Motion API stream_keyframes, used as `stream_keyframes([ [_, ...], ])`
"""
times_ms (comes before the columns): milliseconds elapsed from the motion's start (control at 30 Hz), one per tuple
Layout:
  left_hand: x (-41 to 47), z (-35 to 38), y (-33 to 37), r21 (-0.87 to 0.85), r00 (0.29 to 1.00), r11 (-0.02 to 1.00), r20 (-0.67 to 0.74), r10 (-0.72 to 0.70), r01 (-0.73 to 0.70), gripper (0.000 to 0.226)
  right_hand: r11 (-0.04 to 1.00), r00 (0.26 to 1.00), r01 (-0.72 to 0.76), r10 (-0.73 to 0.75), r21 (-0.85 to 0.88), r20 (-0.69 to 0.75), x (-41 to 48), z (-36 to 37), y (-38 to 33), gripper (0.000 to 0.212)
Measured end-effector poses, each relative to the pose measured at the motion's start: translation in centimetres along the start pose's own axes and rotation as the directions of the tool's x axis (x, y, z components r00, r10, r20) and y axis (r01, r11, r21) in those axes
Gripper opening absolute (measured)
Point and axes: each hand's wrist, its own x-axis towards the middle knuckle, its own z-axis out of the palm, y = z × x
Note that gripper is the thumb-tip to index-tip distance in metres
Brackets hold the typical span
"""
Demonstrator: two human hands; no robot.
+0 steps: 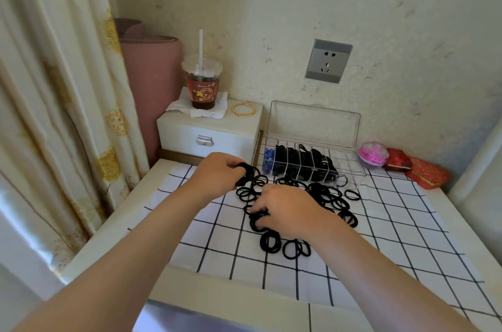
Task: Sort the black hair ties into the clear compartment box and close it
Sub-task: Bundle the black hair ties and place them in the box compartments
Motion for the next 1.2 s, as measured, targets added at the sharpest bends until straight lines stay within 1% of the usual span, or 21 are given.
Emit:
stream_keyframes([
  [100,0.0,0.2,-0.1,0.025,1.0,1.0,0.027,0.008,-0.008,0.023,0.991,1.0,0.019,-0.021,-0.134,-0.018,0.3,0.1,0.0,0.02],
  [167,0.0,0.4,-0.1,0.035,1.0,0.999,0.029,0.01,-0.011,0.023,0.993,0.999,0.018,-0.023,-0.115,-0.045,0.2,0.3,0.4,0.02],
  [267,0.0,0.5,-0.1,0.045,1.0,0.999,0.022,0.013,-0.014,0.023,0.995,0.989,-0.053,0.064,0.088,-0.13,-0.5,-0.4,1.4,0.016],
  [333,0.1,0.7,0.0,0.062,1.0,0.998,0.002,0.016,-0.016,0.023,0.953,0.974,-0.127,0.172,0.274,-0.147,-1.1,-1.1,2.3,0.012],
  [367,0.1,0.8,-0.1,0.063,1.0,0.998,-0.011,0.016,-0.015,0.023,0.91,0.965,-0.155,0.223,0.386,-0.137,-1.3,-1.4,2.7,0.011],
  [433,0.1,1.3,-0.1,0.051,1.0,0.999,-0.027,0.013,-0.012,0.023,0.789,0.949,-0.175,0.295,0.589,-0.112,-1.7,-2.0,3.4,0.01],
  [533,0.1,2.6,0.1,0.011,1.0,1.0,0.003,0.016,-0.016,0.021,0.552,0.933,-0.175,0.357,0.815,-0.041,-2.5,-2.9,4.1,0.011],
  [600,0.0,3.6,0.5,-0.106,0.999,0.994,0.051,0.004,0.001,0.021,0.418,0.935,-0.157,0.354,0.895,-0.002,-3.0,-3.4,4.3,0.011],
  [633,0.0,4.0,0.9,-0.164,0.996,0.986,0.088,-0.005,0.02,0.02,0.376,0.938,-0.148,0.347,0.915,0.009,-3.1,-3.5,4.4,0.011],
  [700,-0.1,4.8,1.5,-0.259,0.984,0.964,0.179,-0.01,0.057,0.023,0.331,0.941,-0.146,0.338,0.932,0.027,-3.3,-3.7,4.5,0.012],
  [767,-0.2,5.4,2.0,-0.335,0.97,0.937,0.244,-0.015,0.099,0.024,0.343,0.938,-0.17,0.343,0.924,0.045,-3.5,-3.8,4.7,0.013],
  [833,-0.1,5.8,2.3,-0.386,0.962,0.911,0.269,-0.04,0.146,0.023,0.405,0.927,-0.21,0.373,0.89,0.049,-3.6,-3.8,5.0,0.012],
  [900,-0.1,5.9,2.4,-0.415,0.951,0.891,0.305,-0.055,0.185,0.023,0.466,0.91,-0.244,0.414,0.851,0.034,-3.7,-3.7,5.3,0.012],
  [1033,-0.4,6.5,2.7,-0.425,0.929,0.881,0.367,-0.042,0.208,0.024,0.563,0.896,-0.279,0.444,0.778,0.001,-3.8,-3.4,5.7,0.018],
  [1100,-0.4,6.9,2.9,-0.467,0.92,0.851,0.389,-0.046,0.24,0.022,0.607,0.89,-0.3,0.456,0.736,-0.013,-3.9,-3.3,5.7,0.019],
  [1133,-0.5,7.1,3.1,-0.477,0.916,0.845,0.399,-0.039,0.243,0.023,0.626,0.886,-0.309,0.463,0.716,-0.022,-3.9,-3.3,5.7,0.018],
  [1200,-0.5,7.4,3.1,-0.417,0.923,0.889,0.386,-0.012,0.186,0.025,0.646,0.877,-0.323,0.479,0.692,-0.038,-4.0,-3.1,5.6,0.017],
])
